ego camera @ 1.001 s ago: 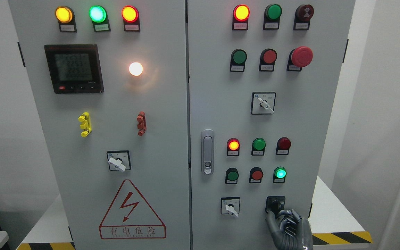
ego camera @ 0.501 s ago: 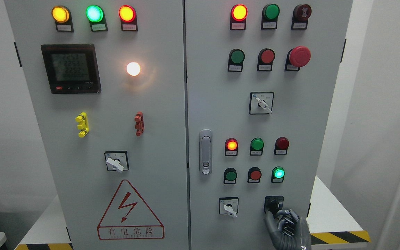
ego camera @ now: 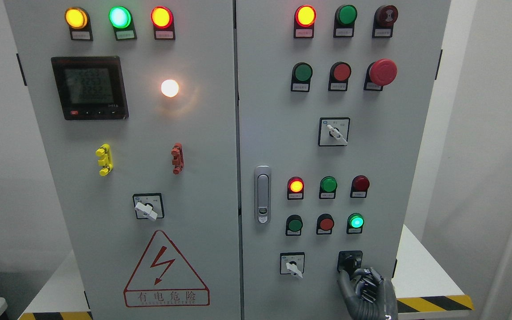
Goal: Trip black knob to open circuit
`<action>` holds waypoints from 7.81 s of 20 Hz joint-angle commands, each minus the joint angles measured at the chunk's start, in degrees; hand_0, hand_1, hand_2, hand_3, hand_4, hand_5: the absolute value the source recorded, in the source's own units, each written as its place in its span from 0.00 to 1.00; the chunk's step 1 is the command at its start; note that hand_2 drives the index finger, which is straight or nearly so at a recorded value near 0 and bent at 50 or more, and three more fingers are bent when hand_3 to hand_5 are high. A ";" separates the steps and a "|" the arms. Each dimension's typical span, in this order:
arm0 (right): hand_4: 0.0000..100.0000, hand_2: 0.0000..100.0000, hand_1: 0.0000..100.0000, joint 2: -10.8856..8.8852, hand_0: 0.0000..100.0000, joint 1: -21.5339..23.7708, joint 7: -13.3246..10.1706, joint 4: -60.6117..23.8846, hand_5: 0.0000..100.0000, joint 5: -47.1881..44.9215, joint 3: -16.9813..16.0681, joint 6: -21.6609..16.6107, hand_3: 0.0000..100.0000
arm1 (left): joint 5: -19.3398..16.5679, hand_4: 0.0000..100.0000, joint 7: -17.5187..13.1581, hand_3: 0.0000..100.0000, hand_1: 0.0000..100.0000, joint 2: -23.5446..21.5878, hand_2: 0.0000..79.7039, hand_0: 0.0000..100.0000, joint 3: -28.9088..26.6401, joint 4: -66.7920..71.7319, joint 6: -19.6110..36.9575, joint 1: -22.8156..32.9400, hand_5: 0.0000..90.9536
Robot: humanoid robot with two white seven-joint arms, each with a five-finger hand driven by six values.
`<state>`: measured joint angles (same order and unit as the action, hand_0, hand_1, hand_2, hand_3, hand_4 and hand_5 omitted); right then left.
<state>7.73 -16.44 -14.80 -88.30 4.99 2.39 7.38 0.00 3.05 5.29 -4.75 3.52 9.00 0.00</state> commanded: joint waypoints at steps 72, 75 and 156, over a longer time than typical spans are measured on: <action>0.99 0.58 0.84 0.00 0.41 0.00 -0.23 -0.03 0.99 5.56 -0.64 -0.08 0.96 | -1.93 0.00 0.02 0.00 0.39 -0.02 0.00 0.12 0.00 0.00 -0.03 -0.44 0.00; 0.99 0.58 0.84 0.00 0.41 0.00 -0.23 -0.03 0.99 5.56 -0.72 -0.17 0.96 | -1.93 0.00 0.02 0.00 0.39 -0.02 0.00 0.12 0.00 0.00 -0.03 -0.44 0.00; 0.94 0.52 0.88 -0.17 0.39 0.44 -0.05 -0.12 0.99 11.62 -1.69 -1.67 0.89 | -1.93 0.00 0.02 0.00 0.39 -0.02 0.00 0.12 0.00 0.00 -0.03 -0.44 0.00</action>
<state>7.58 -16.06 -14.88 -88.70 16.28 -0.01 5.54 0.00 3.06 5.29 -4.75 3.52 9.00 0.00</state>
